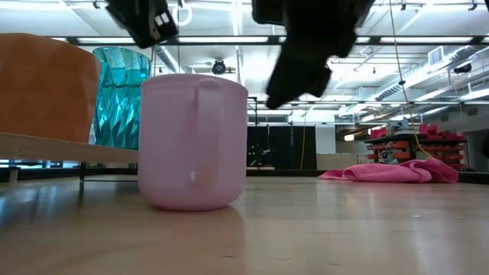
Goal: Stack small to large cups/mugs on shelf
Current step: Put the light purple mug on the shelf
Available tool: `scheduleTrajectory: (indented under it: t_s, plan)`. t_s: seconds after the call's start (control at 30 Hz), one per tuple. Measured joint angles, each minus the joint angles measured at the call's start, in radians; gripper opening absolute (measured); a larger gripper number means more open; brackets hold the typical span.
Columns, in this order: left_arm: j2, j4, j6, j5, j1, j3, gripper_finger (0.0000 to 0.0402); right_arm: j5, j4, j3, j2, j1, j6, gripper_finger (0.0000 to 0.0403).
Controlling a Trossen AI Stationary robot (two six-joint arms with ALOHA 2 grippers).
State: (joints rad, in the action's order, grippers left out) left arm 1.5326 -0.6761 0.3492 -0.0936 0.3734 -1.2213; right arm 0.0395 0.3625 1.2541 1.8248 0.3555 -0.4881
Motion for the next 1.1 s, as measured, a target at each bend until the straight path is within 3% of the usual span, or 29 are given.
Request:
scheduleTrajectory:
  t_s: [0.23, 0.5, 0.77, 1.1]
  plan:
    - [0.069, 0.000, 0.027, 0.000, 0.018, 0.001, 0.0107, 0.017, -0.010, 0.000, 0.000, 0.102, -0.032, 0.0109]
    - [0.120, 0.011, 0.070, -0.014, 0.020, 0.001, 0.0107, 0.168, -0.117, 0.000, 0.012, 0.167, 0.021, 0.0075]
    - [0.123, 0.001, 0.092, -0.028, 0.038, 0.001, 0.0107, 0.141, -0.152, -0.001, 0.059, 0.132, 0.048, 0.0008]
    - [0.171, 0.027, 0.096, -0.043, 0.058, 0.002, 0.0093, 0.095, -0.237, -0.001, 0.137, 0.108, 0.073, 0.0004]
